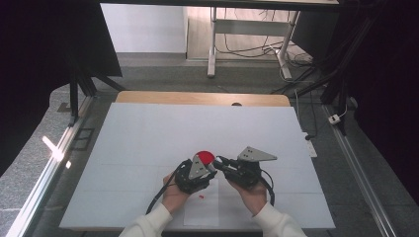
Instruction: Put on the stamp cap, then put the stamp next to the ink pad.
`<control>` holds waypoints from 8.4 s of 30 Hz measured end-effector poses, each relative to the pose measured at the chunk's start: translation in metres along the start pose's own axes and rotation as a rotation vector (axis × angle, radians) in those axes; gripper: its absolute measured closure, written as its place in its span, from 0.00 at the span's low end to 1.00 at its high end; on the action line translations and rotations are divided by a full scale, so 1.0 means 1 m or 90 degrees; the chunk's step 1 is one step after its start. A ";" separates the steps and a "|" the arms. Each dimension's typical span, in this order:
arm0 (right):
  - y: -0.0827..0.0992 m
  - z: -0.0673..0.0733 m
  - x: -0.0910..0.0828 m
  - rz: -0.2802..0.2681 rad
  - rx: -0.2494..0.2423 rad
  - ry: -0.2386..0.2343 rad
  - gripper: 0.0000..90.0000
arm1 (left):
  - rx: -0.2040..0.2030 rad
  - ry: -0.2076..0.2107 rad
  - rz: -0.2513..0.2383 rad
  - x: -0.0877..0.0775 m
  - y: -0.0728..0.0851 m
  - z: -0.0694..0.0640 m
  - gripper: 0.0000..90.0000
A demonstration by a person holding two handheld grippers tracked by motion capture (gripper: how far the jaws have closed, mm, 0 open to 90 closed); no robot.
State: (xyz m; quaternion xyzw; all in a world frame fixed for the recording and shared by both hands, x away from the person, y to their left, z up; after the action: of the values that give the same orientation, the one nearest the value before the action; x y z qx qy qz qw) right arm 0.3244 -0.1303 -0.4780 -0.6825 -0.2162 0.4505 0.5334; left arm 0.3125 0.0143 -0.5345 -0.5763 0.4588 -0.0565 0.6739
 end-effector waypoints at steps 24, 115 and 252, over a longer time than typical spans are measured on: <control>0.003 0.000 0.004 0.015 0.017 0.003 0.84 | 0.010 -0.008 -0.008 -0.002 -0.001 -0.002 0.72; 0.001 -0.008 -0.004 0.020 -0.035 -0.017 0.84 | -0.056 0.038 0.020 -0.050 0.015 0.024 0.45; 0.043 -0.055 -0.050 0.077 -0.110 0.061 0.44 | -0.158 -0.054 0.025 -0.140 0.093 0.091 0.42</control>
State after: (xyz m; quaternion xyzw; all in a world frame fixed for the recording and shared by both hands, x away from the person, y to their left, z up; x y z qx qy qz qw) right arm 0.3384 -0.2129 -0.4971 -0.7584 -0.1868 0.4286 0.4541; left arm 0.2524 0.1956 -0.5415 -0.6484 0.4441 0.0385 0.6172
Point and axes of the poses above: each handheld gripper's, and its own axes: x roughly forward along the jaws, y roughly out of its underside, z roughly to its left, the point moved 4 cm from there along x, roughly forward along the jaws, and after that the axes turned 12 degrees about -x, right-handed, at the moved point
